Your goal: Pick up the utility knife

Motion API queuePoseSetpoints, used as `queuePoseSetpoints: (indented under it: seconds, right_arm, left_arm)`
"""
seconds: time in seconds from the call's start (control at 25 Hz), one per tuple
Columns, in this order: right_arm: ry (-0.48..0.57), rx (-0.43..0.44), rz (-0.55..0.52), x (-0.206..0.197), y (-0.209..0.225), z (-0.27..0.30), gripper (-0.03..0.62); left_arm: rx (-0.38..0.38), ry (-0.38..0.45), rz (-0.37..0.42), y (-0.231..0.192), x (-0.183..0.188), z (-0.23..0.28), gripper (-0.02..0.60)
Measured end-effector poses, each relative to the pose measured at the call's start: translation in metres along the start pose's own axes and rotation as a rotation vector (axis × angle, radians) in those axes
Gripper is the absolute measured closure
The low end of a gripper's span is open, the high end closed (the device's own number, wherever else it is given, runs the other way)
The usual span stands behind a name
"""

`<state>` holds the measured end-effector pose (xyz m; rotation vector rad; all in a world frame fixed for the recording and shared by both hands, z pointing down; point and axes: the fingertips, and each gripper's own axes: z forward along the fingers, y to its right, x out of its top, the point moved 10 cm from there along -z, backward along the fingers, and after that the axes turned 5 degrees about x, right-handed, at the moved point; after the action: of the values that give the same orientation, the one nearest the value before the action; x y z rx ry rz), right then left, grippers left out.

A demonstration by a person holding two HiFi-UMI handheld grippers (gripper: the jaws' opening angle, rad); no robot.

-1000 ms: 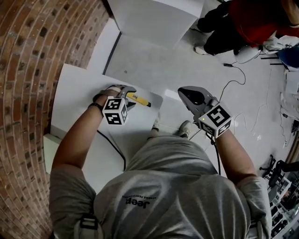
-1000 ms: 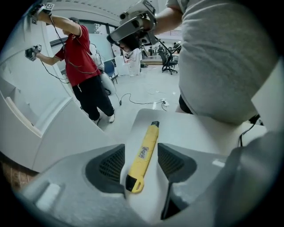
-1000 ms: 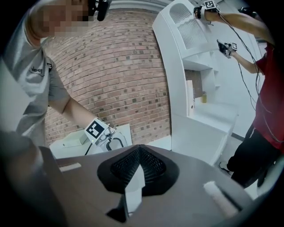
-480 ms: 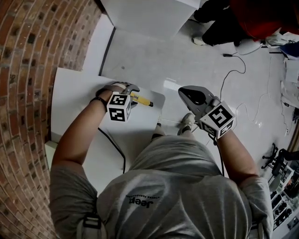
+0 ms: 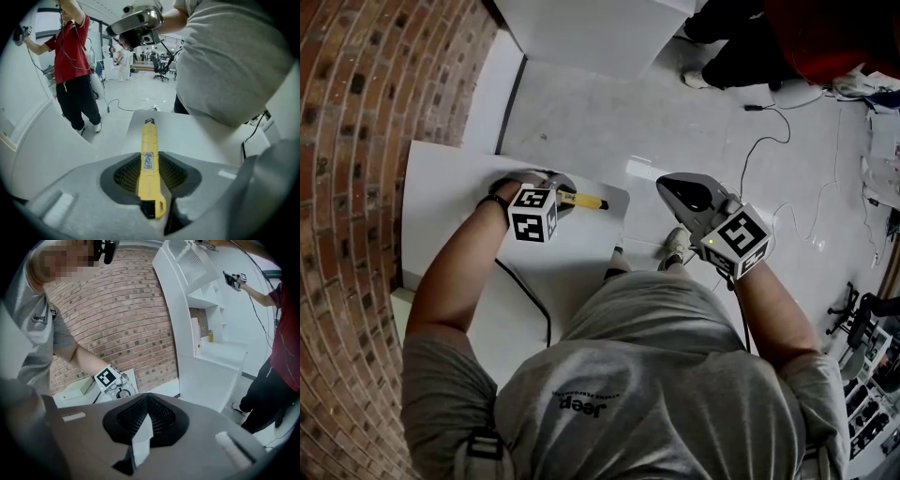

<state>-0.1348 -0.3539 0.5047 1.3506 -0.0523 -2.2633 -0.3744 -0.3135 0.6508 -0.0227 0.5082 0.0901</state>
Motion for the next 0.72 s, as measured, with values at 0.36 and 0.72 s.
queuePoseSetpoints:
  seconds: [0.36, 0.72]
  right_arm:
    - [0.044, -0.04, -0.01, 0.01, 0.004, -0.031, 0.585]
    - [0.108, -0.106, 0.007, 0.004, 0.019, -0.093, 0.585]
  left_arm:
    - [0.104, 0.099, -0.087, 0.0, 0.036, -0.039, 0.462]
    - [0.169, 0.207, -0.129, -0.01, 0.1, -0.063, 0.462]
